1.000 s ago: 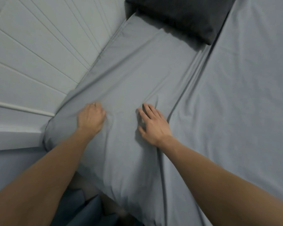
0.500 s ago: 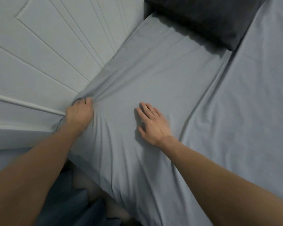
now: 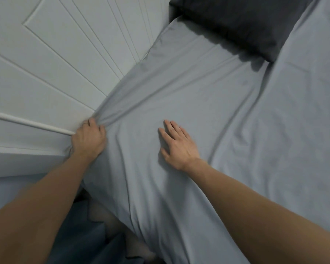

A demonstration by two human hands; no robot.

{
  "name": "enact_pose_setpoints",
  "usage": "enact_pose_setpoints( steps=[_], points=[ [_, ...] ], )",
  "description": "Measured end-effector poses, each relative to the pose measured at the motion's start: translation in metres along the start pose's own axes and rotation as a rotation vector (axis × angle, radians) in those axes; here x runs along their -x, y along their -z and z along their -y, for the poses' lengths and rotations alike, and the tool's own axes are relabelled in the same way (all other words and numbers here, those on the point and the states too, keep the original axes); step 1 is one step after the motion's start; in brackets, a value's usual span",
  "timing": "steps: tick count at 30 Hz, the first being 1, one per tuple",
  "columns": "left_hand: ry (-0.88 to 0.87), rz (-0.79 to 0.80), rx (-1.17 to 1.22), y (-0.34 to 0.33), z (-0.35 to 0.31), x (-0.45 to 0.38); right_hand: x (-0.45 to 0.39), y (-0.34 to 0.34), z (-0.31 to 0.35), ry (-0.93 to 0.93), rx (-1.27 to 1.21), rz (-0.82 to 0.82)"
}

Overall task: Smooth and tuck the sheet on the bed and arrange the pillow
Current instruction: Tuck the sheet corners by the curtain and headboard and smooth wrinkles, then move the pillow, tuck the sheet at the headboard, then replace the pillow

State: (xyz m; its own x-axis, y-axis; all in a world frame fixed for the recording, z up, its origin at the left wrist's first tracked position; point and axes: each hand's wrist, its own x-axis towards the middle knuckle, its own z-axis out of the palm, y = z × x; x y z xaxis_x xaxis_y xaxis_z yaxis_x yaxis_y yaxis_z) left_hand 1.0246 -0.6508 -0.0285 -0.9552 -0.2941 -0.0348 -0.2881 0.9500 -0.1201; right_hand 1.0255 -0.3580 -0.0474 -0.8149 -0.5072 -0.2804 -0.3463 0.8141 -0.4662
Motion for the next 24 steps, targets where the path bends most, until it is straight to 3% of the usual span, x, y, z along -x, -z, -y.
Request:
enact_pose_setpoints(
  steps=[6, 12, 18, 21, 24],
  points=[
    [-0.066, 0.106, -0.048, 0.002, 0.009, -0.009, 0.003, 0.002, -0.005, -0.008, 0.002, 0.002],
    [-0.286, 0.012, 0.046, 0.006, -0.044, -0.001, 0.008, 0.010, -0.014, -0.035, -0.003, 0.010],
    [-0.590, 0.261, 0.321, 0.026, -0.184, -0.035, 0.013, 0.064, -0.072, -0.191, 0.076, -0.125],
    [-0.553, 0.516, 0.178, 0.033, -0.235, -0.041, 0.018, 0.101, -0.117, -0.272, 0.112, -0.175],
    [-0.491, 0.587, -0.019, 0.034, -0.241, -0.041, 0.018, 0.125, -0.148, -0.318, 0.118, -0.212]
  ],
)
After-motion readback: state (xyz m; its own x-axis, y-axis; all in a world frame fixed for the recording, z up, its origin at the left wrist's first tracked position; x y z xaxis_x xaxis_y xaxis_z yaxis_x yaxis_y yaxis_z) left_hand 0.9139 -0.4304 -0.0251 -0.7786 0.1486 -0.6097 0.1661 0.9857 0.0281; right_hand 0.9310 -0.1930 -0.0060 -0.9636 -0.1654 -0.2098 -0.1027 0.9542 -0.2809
